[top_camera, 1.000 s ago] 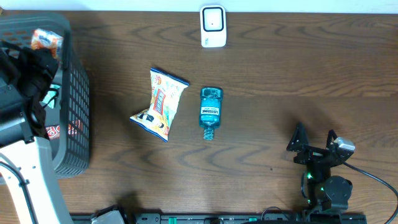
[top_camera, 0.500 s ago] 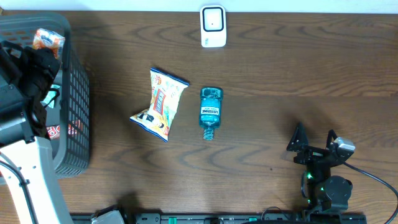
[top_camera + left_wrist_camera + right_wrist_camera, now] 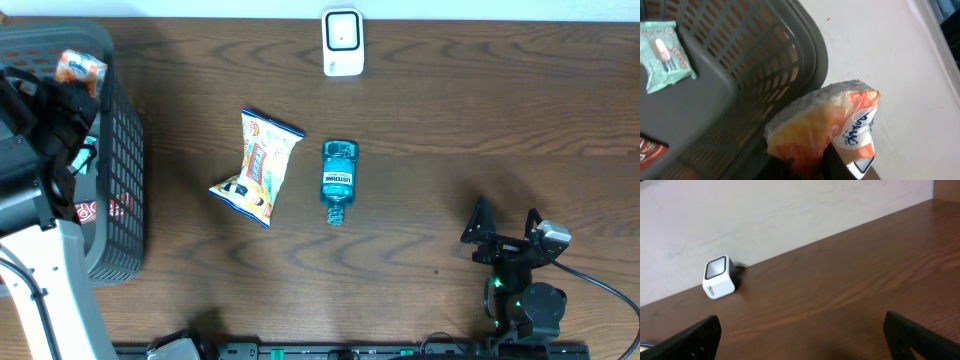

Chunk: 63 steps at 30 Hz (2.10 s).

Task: Scan the item barcode
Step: 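Grasp the small orange packet in the basket with the left gripper, then carry the orange packet right and lower it beside the bottle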

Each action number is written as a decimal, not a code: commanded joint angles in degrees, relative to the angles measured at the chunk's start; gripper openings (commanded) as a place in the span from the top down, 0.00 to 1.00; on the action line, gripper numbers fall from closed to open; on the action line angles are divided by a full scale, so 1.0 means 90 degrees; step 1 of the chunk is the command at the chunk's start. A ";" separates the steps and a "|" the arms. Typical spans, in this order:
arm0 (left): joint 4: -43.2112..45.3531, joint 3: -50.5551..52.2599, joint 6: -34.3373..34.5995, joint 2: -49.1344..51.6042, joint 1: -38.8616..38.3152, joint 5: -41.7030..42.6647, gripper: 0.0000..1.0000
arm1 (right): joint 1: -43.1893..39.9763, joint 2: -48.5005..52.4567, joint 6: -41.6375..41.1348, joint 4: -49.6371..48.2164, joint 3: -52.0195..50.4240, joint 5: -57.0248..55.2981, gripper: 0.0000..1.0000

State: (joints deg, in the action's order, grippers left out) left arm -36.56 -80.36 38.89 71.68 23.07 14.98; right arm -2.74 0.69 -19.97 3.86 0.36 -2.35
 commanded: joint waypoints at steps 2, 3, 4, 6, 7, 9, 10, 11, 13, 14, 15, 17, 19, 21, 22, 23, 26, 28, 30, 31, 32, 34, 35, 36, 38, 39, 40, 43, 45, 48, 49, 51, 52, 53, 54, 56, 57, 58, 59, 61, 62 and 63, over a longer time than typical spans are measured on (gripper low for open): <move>0.0044 -0.0049 -0.0520 -0.0007 -0.0214 0.0270 0.93 | 0.0049 -0.0029 -0.0017 0.0024 -0.0005 -0.0034 0.01; 0.0121 -0.0049 -0.0648 -0.0007 -0.0304 0.0335 0.93 | 0.0049 -0.0029 -0.0017 0.0024 -0.0005 -0.0034 0.01; 0.0238 -0.0049 -0.0811 -0.0007 -0.0408 0.0432 0.92 | 0.0049 -0.0029 -0.0017 0.0024 -0.0005 -0.0034 0.01; 0.0517 -0.0049 -0.1229 -0.0007 -0.0646 0.0712 0.93 | 0.0049 -0.0029 -0.0017 0.0024 -0.0005 -0.0034 0.01; 0.0648 -0.0049 -0.1413 -0.0007 -0.0775 0.0867 0.93 | 0.0049 -0.0029 -0.0017 0.0024 -0.0005 -0.0034 0.01; 0.0831 -0.0049 -0.1719 -0.0007 -0.1039 0.1146 0.93 | 0.0049 -0.0029 -0.0017 0.0024 -0.0005 -0.0034 0.01; 0.0884 -0.0049 -0.1831 -0.0007 -0.1195 0.1239 0.93 | 0.0049 -0.0029 -0.0017 0.0024 -0.0005 -0.0034 0.01; 0.0913 -0.0049 -0.1936 -0.0007 -0.1353 0.1292 0.92 | 0.0049 -0.0029 -0.0017 0.0024 -0.0005 -0.0034 0.01; 0.0913 -0.0049 -0.2144 -0.0005 -0.1705 0.1287 0.93 | 0.0049 -0.0029 -0.0017 0.0024 -0.0005 -0.0034 0.01; 0.0913 -0.0049 -0.2278 -0.0005 -0.1902 0.1287 0.93 | 0.0049 -0.0029 -0.0017 0.0024 -0.0005 -0.0034 0.01; 0.0913 -0.0049 -0.2416 0.0000 -0.2106 0.1287 0.93 | 0.0049 -0.0029 -0.0017 0.0024 -0.0005 -0.0034 0.01; 0.0911 -0.0049 -0.2693 0.0007 -0.2482 0.1287 0.93 | 0.0049 -0.0029 -0.0017 0.0024 -0.0005 -0.0034 0.01; 0.0901 -0.0049 -0.2968 0.0022 -0.2883 0.1285 0.93 | 0.0049 -0.0029 -0.0017 0.0024 -0.0005 -0.0034 0.01; 0.0862 -0.0049 -0.3113 0.0063 -0.3254 0.1263 0.93 | 0.0049 -0.0029 -0.0017 0.0024 -0.0005 -0.0034 0.01; 0.0852 -0.0049 -0.3174 0.0092 -0.3422 0.1260 0.93 | 0.0049 -0.0029 -0.0017 0.0024 -0.0005 -0.0034 0.01; 0.0835 -0.0049 -0.3225 0.0131 -0.3582 0.1260 0.92 | 0.0049 -0.0029 -0.0017 0.0024 -0.0005 -0.0034 0.01; 0.0794 -0.0049 -0.3274 0.0313 -0.3978 0.1132 0.93 | 0.0049 -0.0029 -0.0017 0.0024 -0.0005 -0.0034 0.01; 0.0763 -0.0049 -0.3274 0.0486 -0.4206 0.0913 0.93 | 0.0049 -0.0029 -0.0017 0.0024 -0.0005 -0.0034 0.01; 0.0738 -0.0049 -0.3274 0.0687 -0.4391 0.0831 0.93 | 0.0049 -0.0029 -0.0017 0.0024 -0.0005 -0.0034 0.01; 0.0729 -0.0049 -0.3274 0.0811 -0.4483 0.0833 0.93 | 0.0049 -0.0029 -0.0017 0.0024 -0.0005 -0.0034 0.01; 0.0714 -0.0049 -0.3274 0.0942 -0.4571 0.0831 0.93 | 0.0049 -0.0029 -0.0017 0.0024 -0.0005 -0.0034 0.01; 0.0678 -0.0049 -0.3276 0.1219 -0.4736 0.0831 0.93 | 0.0049 -0.0029 -0.0017 0.0024 -0.0005 -0.0034 0.01; 0.0665 -0.0049 -0.3274 0.1365 -0.4811 0.0831 0.92 | 0.0049 -0.0029 -0.0017 0.0024 -0.0005 -0.0034 0.01; 0.0663 -0.0049 -0.3274 0.1515 -0.4879 0.0831 0.93 | 0.0049 -0.0029 -0.0017 0.0024 -0.0005 -0.0034 0.01; 0.0668 -0.0049 -0.3274 0.1814 -0.5008 0.0831 0.93 | 0.0049 -0.0029 -0.0017 0.0024 -0.0005 -0.0034 0.01; 0.0670 -0.0049 -0.3274 0.1962 -0.5064 0.0831 0.92 | 0.0049 -0.0029 -0.0017 0.0024 -0.0005 -0.0034 0.01; 0.0670 -0.0049 -0.3274 0.2110 -0.5119 0.0831 0.93 | 0.0049 -0.0029 -0.0017 0.0024 -0.0005 -0.0034 0.01; 0.0670 -0.0049 -0.3274 0.2548 -0.5253 0.0831 0.93 | 0.0049 -0.0029 -0.0019 0.0024 -0.0005 -0.0034 0.01; 0.0670 -0.0049 -0.3274 0.2824 -0.5319 0.0831 0.93 | 0.0049 -0.0029 -0.0017 0.0024 -0.0005 -0.0034 0.01; 0.0673 -0.0049 -0.3274 0.3203 -0.5452 0.0833 0.93 | 0.0049 -0.0029 -0.0019 0.0024 -0.0005 -0.0034 0.01; 0.0678 -0.0049 -0.3274 0.3313 -0.5518 0.0833 0.93 | 0.0049 -0.0029 -0.0017 0.0024 -0.0005 -0.0034 0.01; 0.0721 -0.0049 -0.3274 0.3509 -0.5666 0.0831 0.93 | 0.0049 -0.0029 -0.0017 0.0024 -0.0005 -0.0034 0.01; 0.0755 -0.0049 -0.3274 0.3592 -0.5741 0.0831 0.93 | 0.0049 -0.0029 -0.0017 0.0024 -0.0005 -0.0034 0.01; 0.0806 -0.0049 -0.3274 0.3682 -0.5836 0.0831 0.93 | 0.0049 -0.0029 -0.0017 0.0024 -0.0005 -0.0034 0.01; 0.0874 -0.0049 -0.3274 0.3772 -0.5935 0.0831 0.93 | 0.0049 -0.0029 -0.0017 0.0024 -0.0005 -0.0034 0.01; 0.1037 -0.0049 -0.3274 0.3949 -0.6144 0.0831 0.92 | 0.0049 -0.0029 -0.0017 0.0024 -0.0005 -0.0034 0.01; 0.1117 -0.0049 -0.3276 0.4044 -0.6249 0.0828 0.93 | 0.0049 -0.0029 -0.0017 0.0024 -0.0005 -0.0034 0.01; 0.1197 -0.0049 -0.3276 0.4131 -0.6351 0.0828 0.92 | 0.0049 -0.0029 -0.0017 0.0024 -0.0005 -0.0034 0.01; 0.1277 -0.0049 -0.3276 0.4228 -0.6448 0.0821 0.93 | 0.0049 -0.0029 -0.0017 0.0024 -0.0005 -0.0034 0.01; 0.1416 -0.0049 -0.3274 0.4420 -0.6625 0.0668 0.93 | 0.0049 -0.0029 -0.0017 0.0024 -0.0005 -0.0034 0.01; 0.1447 -0.0049 -0.3274 0.4512 -0.6708 0.0508 0.92 | 0.0049 -0.0029 -0.0017 0.0024 -0.0005 -0.0034 0.01; 0.1462 -0.0049 -0.3271 0.4590 -0.6788 0.0335 0.92 | 0.0049 -0.0029 -0.0017 0.0024 -0.0005 -0.0034 0.01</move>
State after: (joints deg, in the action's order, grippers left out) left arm -23.68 -80.34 10.39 110.89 -36.60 21.63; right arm -2.74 0.69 -19.97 3.86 0.36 -2.35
